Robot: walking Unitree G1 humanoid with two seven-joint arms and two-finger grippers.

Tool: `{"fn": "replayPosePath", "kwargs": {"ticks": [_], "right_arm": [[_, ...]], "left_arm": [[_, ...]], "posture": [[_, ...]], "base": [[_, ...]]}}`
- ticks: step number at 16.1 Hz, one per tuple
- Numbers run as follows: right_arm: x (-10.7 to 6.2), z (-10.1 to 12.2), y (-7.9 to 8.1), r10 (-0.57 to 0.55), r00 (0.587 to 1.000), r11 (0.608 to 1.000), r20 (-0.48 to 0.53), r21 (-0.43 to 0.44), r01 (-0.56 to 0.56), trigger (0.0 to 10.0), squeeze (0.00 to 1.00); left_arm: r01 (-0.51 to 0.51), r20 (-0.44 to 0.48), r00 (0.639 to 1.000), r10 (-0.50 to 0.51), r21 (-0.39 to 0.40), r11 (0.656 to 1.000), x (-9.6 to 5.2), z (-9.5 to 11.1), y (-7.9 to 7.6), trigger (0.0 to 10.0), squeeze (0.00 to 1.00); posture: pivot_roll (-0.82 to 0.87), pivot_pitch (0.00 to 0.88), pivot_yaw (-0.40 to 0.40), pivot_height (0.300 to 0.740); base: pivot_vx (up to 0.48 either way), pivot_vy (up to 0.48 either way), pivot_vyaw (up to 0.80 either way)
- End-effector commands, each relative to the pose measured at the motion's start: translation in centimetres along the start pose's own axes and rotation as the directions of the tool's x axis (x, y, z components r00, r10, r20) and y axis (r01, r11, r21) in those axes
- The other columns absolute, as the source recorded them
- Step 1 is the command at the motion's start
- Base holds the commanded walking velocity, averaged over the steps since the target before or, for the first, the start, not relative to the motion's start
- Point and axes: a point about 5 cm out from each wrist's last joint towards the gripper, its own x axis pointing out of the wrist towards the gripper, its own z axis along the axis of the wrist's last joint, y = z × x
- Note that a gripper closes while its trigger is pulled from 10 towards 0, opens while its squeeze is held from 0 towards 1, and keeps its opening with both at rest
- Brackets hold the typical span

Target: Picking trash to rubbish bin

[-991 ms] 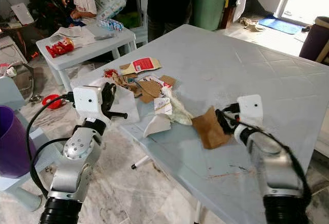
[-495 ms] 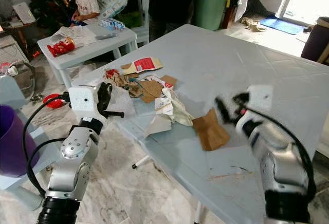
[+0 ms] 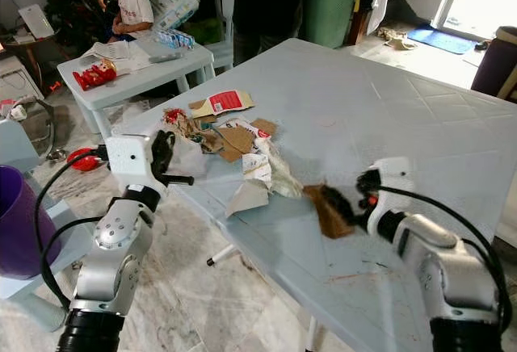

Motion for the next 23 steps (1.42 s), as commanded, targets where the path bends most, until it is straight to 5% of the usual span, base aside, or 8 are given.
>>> {"fn": "replayPosePath", "kwargs": {"ticks": [1,6,7,8,23], "right_arm": [[-0.2,-0.2,0.1,0.011,1.0,1.0,-0.019,-0.004,-0.011,10.0,0.0],[-0.2,-2.9,1.8,0.115,0.982,0.993,-0.152,-0.019,-0.12,10.0,0.0],[-0.1,-3.4,1.9,0.115,0.979,0.993,-0.166,-0.01,-0.118,5.8,0.0],[0.0,-4.0,2.0,0.124,0.975,0.992,-0.186,0.004,-0.125,0.0,0.0],[1.4,-5.3,2.7,0.074,0.987,0.989,-0.14,0.139,-0.055,0.0,0.0]], "left_arm": [[0.007,0.007,1.0,-0.007,0.004,1.0,0.1,0.4,0.1,0.0,0.0],[0.015,0.007,1.0,-0.015,0.001,1.0,0.2,0.4,-0.1,0.0,0.0],[0.015,0.007,1.0,-0.015,0.001,1.0,0.2,0.4,-0.1,0.0,0.0],[0.016,0.006,1.0,-0.016,0.0,1.0,0.1,0.4,-0.1,0.0,0.0],[0.014,0.02,1.0,-0.014,-0.006,1.0,0.2,0.7,-0.1,0.0,0.0]], "posture": [[-0.02,0.0,-0.001,0.74],[-0.02,0.0,-0.001,0.74],[-0.01,0.0,-0.001,0.74],[-0.01,0.0,-0.001,0.74],[-0.01,0.0,-0.003,0.74]], "base": [[0.0,0.0,0.0],[0.0,0.0,0.0],[0.0,0.0,0.0],[0.0,0.0,0.0],[0.0,0.0,0.0]]}}
